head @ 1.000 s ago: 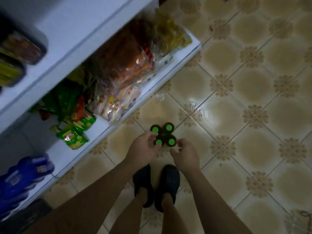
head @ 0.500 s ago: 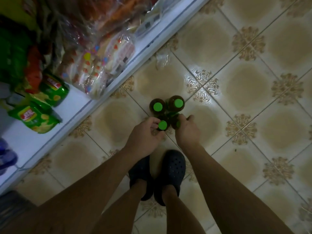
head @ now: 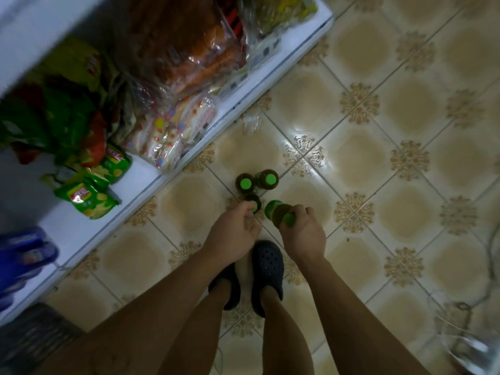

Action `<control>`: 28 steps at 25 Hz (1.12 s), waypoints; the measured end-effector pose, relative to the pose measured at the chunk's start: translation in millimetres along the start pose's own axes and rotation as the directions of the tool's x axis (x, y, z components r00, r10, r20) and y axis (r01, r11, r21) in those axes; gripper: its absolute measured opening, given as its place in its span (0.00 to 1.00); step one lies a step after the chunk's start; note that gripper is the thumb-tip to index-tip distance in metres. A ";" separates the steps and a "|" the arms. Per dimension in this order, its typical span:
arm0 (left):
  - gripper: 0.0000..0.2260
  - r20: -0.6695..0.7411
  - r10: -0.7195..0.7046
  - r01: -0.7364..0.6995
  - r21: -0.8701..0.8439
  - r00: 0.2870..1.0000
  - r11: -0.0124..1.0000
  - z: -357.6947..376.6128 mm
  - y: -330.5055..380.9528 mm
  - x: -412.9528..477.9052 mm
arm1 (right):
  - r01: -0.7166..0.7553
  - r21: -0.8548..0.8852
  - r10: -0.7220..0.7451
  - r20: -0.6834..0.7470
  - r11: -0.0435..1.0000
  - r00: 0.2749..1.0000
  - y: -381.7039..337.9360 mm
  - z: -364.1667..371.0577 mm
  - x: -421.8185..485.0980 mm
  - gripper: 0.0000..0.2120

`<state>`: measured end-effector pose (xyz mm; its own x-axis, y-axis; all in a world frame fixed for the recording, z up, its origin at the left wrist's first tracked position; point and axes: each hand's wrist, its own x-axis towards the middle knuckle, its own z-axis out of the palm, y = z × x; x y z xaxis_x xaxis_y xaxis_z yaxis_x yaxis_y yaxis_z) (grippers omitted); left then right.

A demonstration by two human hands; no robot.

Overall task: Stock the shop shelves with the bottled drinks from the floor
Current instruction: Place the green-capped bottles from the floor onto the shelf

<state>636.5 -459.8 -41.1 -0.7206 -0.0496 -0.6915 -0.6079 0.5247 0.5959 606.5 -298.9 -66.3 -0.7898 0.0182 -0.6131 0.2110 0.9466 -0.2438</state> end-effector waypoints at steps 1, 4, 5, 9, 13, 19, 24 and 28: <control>0.20 0.001 0.014 -0.014 0.007 1.000 1.000 -7.4 12.3 -18.1 | 0.010 0.008 -0.010 0.002 1.000 1.000 -3.9 -20.2 -18.2 0.17; 0.22 -0.013 0.046 -0.046 0.014 0.999 0.999 -36.4 55.6 -80.7 | 0.019 0.095 -0.017 -0.016 0.995 1.000 -24.0 -93.0 -79.4 0.17; 0.23 -0.026 0.063 -0.062 0.012 0.998 0.998 -46.9 69.7 -102.2 | 0.039 0.127 -0.035 -0.039 0.991 0.999 -32.3 -117.2 -100.2 0.17; 0.25 -0.086 0.108 -0.106 0.035 0.990 0.994 -92.4 121.5 -186.4 | 0.193 0.135 -0.174 -0.143 0.972 0.974 -62.2 -202.2 -180.6 0.18; 0.26 -0.167 0.202 -0.196 0.050 0.965 0.979 -127.7 163.5 -251.3 | 0.362 0.100 -0.336 -0.210 0.927 0.918 -89.0 -278.3 -237.2 0.17; 0.35 -0.331 0.335 -0.348 0.022 0.882 0.937 -148.4 214.5 -313.7 | 0.619 0.034 -0.566 -0.366 0.785 0.738 -129.0 -378.1 -307.1 0.13; 0.38 -0.497 0.436 -0.479 0.046 0.750 0.877 -178.5 256.1 -350.2 | 0.770 0.102 -0.684 -0.398 0.629 0.611 -155.3 -453.3 -351.7 0.10; 0.32 -0.587 0.429 -0.521 0.015 0.686 0.854 -211.0 279.1 -387.5 | 0.882 0.140 -0.771 -0.437 0.450 0.463 -186.5 -504.1 -379.5 0.11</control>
<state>675.7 -473.5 479.3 -0.9511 -0.3083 0.0207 -0.1389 0.4865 0.8626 576.5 -320.0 590.6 -0.7799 -0.5809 0.2329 -0.5212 0.3967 -0.7557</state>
